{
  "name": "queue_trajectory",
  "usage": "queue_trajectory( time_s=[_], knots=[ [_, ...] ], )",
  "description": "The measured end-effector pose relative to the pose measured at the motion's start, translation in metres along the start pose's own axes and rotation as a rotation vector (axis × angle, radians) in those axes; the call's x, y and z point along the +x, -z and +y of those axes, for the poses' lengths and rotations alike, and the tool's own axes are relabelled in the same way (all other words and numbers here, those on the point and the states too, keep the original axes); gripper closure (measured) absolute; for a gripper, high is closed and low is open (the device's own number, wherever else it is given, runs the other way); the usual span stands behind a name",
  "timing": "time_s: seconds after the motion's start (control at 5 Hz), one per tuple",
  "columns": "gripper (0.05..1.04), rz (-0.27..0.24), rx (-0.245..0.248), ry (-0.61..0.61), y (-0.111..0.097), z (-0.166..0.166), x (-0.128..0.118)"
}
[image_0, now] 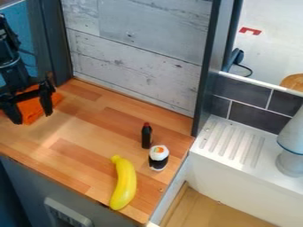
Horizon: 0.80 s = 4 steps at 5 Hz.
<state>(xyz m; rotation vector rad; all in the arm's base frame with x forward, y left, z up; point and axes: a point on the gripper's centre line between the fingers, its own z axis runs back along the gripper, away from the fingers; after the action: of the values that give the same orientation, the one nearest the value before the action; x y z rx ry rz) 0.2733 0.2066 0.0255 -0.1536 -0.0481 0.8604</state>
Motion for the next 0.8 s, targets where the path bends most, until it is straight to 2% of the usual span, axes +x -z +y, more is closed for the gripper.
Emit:
queue_trajectory(
  time_s=[0.2,0.4,0.6,0.8],
  knots=[
    [0.083,0.038,0.005,-0.004,0.012,0.002,-0.005],
    [0.083,0.039,-0.017,0.076,0.001,-0.015,-0.022],
    [0.083,-0.011,-0.039,0.218,-0.02,-0.042,-0.048],
    [0.083,-0.017,-0.02,0.293,-0.023,-0.052,-0.065]
  ],
)
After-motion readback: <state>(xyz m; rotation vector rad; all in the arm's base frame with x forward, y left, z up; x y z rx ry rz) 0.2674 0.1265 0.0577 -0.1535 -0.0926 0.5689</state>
